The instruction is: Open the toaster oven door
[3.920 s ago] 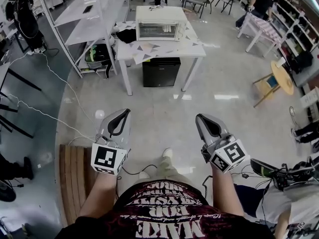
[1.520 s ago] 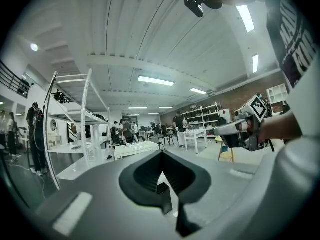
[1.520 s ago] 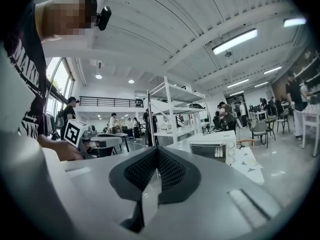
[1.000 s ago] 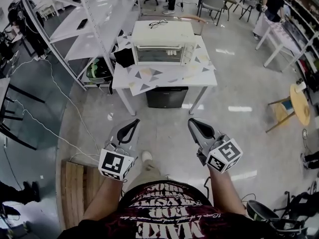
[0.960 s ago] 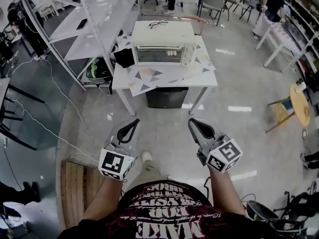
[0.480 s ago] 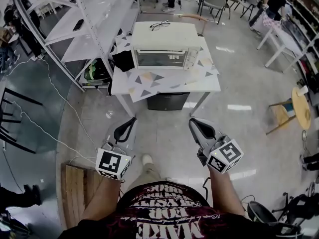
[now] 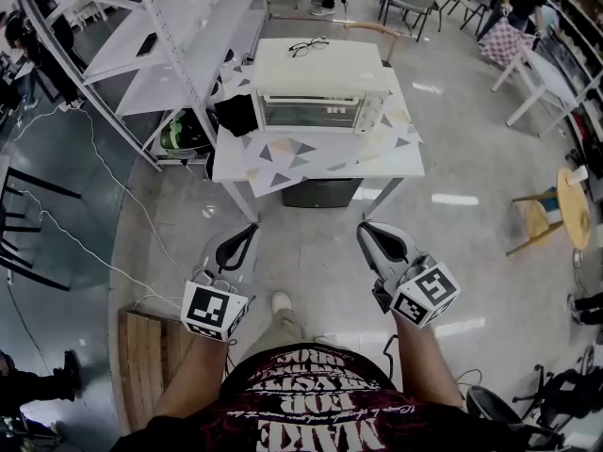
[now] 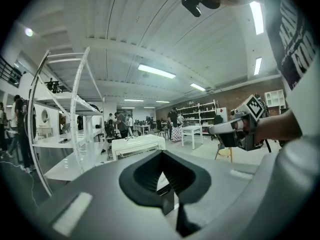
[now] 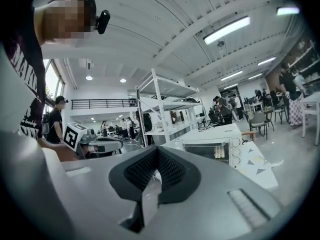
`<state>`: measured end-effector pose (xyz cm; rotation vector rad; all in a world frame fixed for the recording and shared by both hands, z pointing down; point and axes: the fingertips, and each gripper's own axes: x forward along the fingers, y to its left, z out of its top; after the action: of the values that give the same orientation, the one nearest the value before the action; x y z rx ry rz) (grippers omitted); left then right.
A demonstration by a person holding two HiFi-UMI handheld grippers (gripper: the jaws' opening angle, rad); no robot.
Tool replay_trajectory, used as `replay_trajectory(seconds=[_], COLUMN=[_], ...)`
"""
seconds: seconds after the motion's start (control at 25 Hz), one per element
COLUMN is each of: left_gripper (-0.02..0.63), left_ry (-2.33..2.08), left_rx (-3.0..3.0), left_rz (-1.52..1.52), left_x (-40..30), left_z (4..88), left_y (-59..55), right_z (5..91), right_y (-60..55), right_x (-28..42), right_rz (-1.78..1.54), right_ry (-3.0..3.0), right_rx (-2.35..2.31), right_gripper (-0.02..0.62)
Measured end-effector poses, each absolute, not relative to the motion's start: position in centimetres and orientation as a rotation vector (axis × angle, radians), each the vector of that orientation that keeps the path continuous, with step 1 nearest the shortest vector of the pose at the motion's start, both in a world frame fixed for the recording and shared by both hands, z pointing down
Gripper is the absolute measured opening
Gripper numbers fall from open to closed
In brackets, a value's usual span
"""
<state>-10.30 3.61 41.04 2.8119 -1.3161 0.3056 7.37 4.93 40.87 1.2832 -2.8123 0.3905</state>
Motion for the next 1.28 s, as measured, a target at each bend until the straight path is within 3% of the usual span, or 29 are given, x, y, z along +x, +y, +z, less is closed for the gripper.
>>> replay_trajectory(seconds=[1.28], left_gripper=[0.002], left_ry=[-1.07], left_rx=[2.898], left_rz=[0.207], left_x=[-13.5], left_z=[41.3], left_y=[-5.2], right_z=[37.6], right_y=[-2.0], right_x=[2.7], right_rz=[0.317], right_ry=[-2.734], right_rx=[1.43], right_gripper=[0.026])
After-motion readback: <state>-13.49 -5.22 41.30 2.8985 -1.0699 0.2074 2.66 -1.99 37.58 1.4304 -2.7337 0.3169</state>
